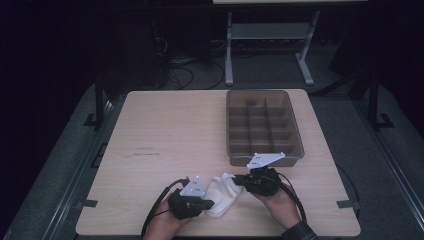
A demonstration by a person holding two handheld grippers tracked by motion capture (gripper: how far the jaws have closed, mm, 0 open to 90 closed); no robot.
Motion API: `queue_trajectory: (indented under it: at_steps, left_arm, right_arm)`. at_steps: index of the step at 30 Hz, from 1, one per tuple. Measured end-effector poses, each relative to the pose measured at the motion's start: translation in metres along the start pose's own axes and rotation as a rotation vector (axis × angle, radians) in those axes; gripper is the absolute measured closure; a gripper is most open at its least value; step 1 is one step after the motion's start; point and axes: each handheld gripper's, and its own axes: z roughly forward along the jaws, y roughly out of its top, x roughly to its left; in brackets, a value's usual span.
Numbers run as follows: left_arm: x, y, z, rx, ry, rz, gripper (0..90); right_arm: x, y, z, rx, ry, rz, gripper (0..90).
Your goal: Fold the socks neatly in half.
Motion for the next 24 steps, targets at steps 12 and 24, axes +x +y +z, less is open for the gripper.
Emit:
queue_trajectory:
  at_steps: [12, 24]
  left_arm:
    - [0.002, 0.002, 0.016, 0.031, 0.007, -0.01, 90.0]
    - [0.021, 0.022, 0.036, 0.026, -0.002, -0.024, 90.0]
  right_arm:
    - [-0.002, 0.0, -0.001, -0.002, -0.015, 0.002, 86.9]
    - [-0.007, 0.0, -0.004, -0.005, -0.058, 0.005, 86.9]
